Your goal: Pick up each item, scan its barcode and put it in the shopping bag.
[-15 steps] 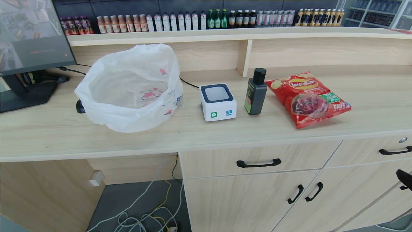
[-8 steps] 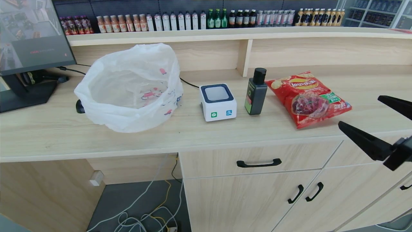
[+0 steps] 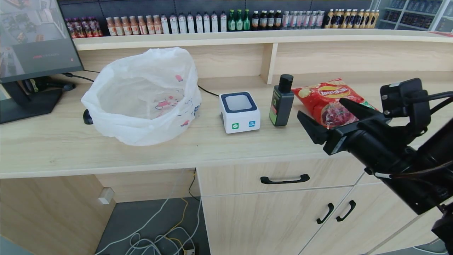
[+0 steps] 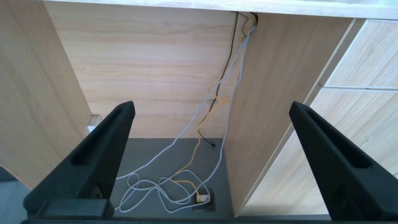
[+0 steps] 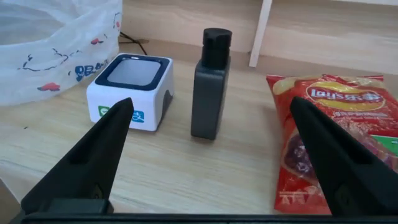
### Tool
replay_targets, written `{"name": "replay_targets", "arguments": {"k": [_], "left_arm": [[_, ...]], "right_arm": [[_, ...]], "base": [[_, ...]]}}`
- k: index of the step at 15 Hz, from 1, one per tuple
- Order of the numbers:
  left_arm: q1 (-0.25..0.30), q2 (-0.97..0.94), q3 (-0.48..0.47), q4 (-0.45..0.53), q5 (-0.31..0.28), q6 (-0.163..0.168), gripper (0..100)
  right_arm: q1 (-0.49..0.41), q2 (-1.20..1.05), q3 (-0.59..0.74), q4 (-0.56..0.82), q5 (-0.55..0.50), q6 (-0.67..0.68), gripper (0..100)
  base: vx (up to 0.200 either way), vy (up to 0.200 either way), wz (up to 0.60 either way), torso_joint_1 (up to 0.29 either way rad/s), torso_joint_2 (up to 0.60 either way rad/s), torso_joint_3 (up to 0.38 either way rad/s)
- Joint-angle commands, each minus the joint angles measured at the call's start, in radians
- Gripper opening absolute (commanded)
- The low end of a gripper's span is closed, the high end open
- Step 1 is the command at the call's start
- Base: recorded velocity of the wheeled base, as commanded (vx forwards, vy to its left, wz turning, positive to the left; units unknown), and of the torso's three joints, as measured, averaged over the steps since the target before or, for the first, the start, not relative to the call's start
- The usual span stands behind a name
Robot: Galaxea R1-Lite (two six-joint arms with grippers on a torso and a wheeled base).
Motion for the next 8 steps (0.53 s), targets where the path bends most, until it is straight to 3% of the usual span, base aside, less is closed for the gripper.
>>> {"name": "replay_targets", "arguments": {"k": [1,8], "left_arm": [[0.000,0.000,0.000,0.000,0.001,0.000,100],[0.000,0.000,0.000,0.000,0.000,0.000,100]], "right_arm": [[0.005,0.092,-0.024,-0.018,-0.002,0.005,100],[-0.001,0.201,-0.145,-0.049,-0.068,0.020,100]], "base": [[0.000,0.000,0.00,0.000,0.00,0.000],[0.000,0.000,0.00,0.000,0.00,0.000]]}}
